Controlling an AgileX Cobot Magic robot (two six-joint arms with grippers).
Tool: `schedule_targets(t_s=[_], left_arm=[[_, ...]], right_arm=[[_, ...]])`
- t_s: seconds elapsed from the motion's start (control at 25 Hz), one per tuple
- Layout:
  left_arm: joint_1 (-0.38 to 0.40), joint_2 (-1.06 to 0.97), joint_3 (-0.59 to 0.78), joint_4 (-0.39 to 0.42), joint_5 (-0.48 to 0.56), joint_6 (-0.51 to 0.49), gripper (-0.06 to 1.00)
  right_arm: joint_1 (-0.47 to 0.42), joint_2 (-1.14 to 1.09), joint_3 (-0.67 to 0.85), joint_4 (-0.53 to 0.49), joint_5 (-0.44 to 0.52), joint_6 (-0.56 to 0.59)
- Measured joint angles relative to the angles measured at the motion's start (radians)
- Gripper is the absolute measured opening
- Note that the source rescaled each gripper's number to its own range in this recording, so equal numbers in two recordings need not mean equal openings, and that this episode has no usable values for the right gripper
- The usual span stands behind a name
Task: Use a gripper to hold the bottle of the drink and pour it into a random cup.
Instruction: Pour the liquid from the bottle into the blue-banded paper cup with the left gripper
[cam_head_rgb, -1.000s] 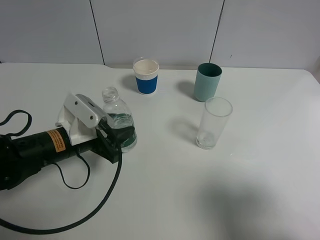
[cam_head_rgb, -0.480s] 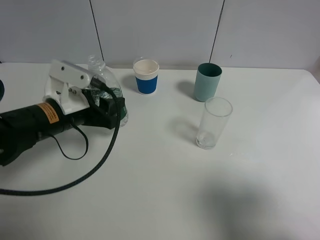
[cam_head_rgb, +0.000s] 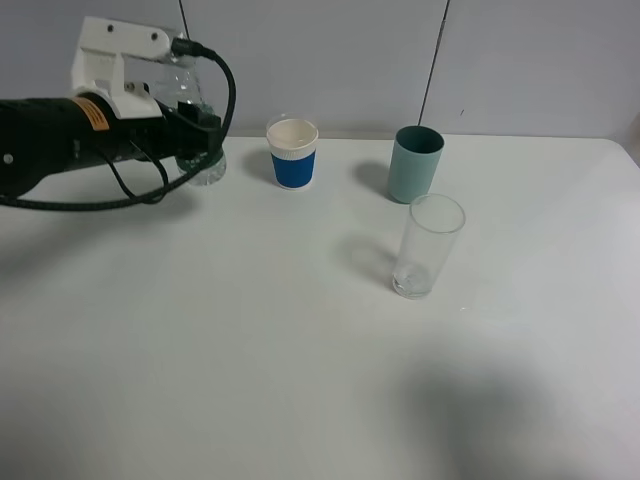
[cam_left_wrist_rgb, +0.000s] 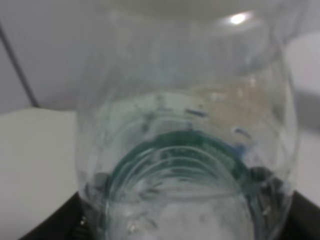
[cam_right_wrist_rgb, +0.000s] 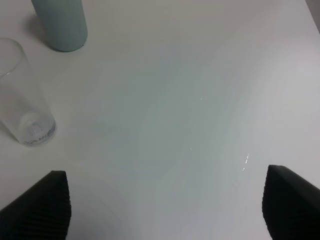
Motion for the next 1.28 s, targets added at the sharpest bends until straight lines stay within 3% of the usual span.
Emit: schedule_targets(t_s=[0.36, 0.52, 0.96, 1.28], left_arm=[[0.051, 0.006, -0.141, 0.002, 0.03, 0.044, 0.0], [0.052, 0.049, -0.194, 0.091, 0.107, -0.009, 0.0], [0.052, 0.195, -0.352, 0.606, 0.302, -0.503, 0.0], [0.052, 0.245, -0.389, 0.985, 0.446, -0.83, 0.0]], right_arm=[[0.0, 0.0, 0.0, 0.0, 0.0, 0.0], [0.0, 0.0, 0.0, 0.0, 0.0, 0.0], [0.0, 0.0, 0.0, 0.0, 0.0, 0.0], [0.0, 0.0, 0.0, 0.0, 0.0, 0.0]])
